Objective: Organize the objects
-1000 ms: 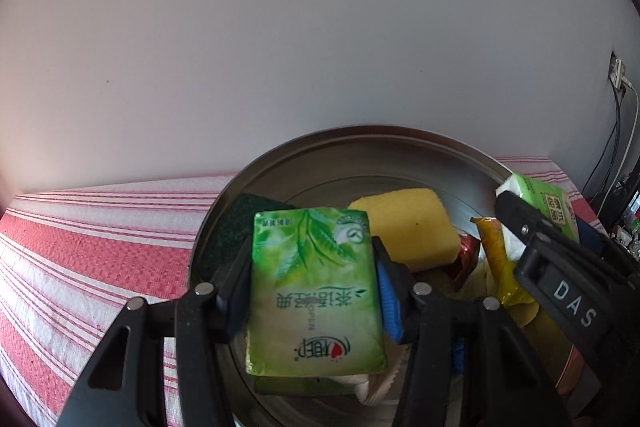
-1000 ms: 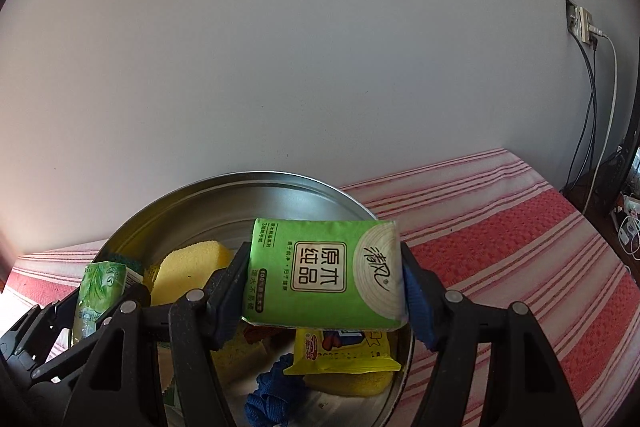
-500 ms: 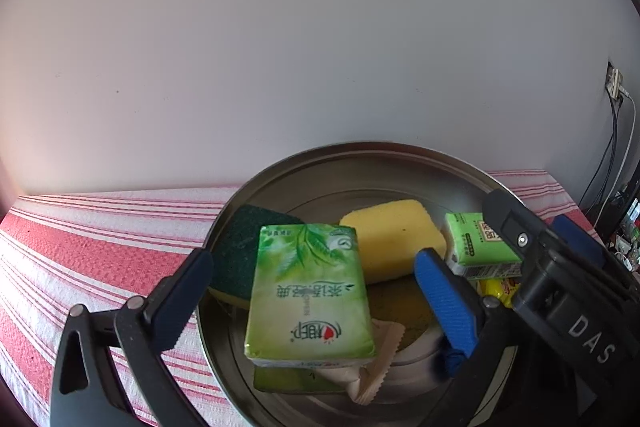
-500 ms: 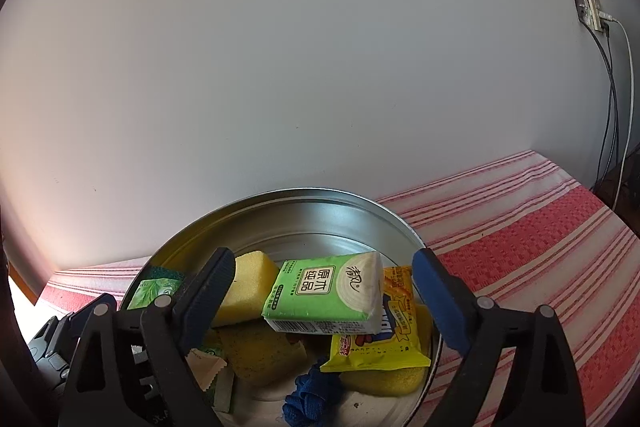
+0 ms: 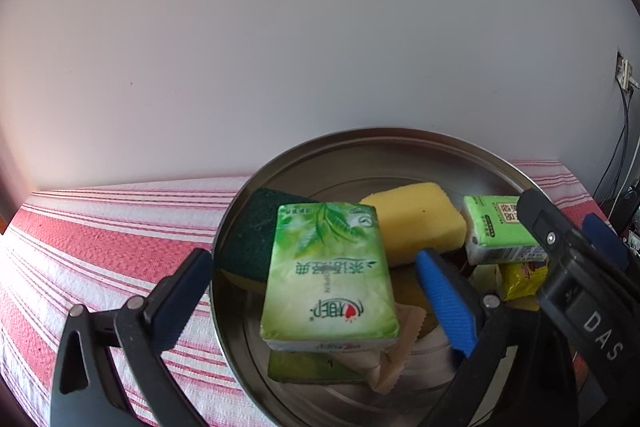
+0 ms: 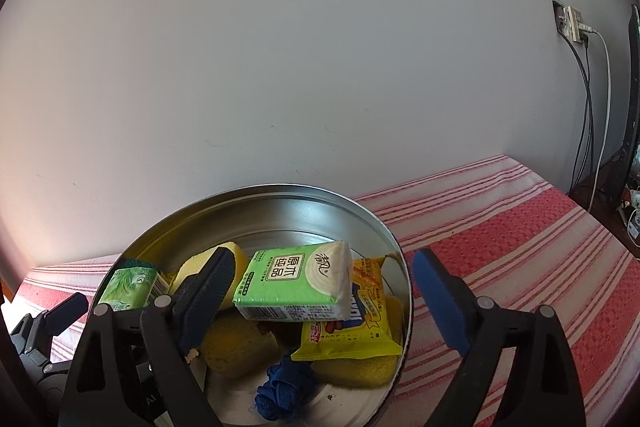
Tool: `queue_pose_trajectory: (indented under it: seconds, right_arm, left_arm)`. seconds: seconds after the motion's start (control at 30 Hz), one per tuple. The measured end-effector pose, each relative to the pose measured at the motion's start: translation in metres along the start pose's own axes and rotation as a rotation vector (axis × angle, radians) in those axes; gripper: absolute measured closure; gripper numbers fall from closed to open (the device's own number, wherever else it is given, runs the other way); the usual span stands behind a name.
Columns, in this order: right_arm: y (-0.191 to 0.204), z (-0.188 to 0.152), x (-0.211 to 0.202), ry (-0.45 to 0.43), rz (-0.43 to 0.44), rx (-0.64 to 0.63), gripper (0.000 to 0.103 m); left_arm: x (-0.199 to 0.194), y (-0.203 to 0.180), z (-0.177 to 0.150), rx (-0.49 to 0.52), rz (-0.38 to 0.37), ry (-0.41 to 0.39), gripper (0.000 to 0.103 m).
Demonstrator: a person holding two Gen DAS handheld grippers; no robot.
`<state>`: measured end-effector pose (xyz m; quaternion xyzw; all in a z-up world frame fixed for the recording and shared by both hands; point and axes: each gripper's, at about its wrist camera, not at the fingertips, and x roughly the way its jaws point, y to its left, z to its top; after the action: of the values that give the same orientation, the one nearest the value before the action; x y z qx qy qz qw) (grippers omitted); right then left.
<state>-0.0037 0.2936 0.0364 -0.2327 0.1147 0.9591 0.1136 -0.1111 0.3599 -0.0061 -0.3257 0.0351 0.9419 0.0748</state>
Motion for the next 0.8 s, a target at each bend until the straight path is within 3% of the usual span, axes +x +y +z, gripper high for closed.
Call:
queue_pose_trajectory:
  seconds: [0.4, 0.8]
  right_arm:
    - [0.01, -0.013, -0.006, -0.082, -0.02, -0.079, 0.011]
    - [0.012, -0.017, -0.026, -0.164, -0.002, -0.099, 0.01]
  left_arm:
    - [-0.005, -0.022, -0.027, -0.011, 0.002, -0.061, 0.001]
    - [-0.035, -0.003, -0.059, -0.001, -0.009, -0.12, 0.001]
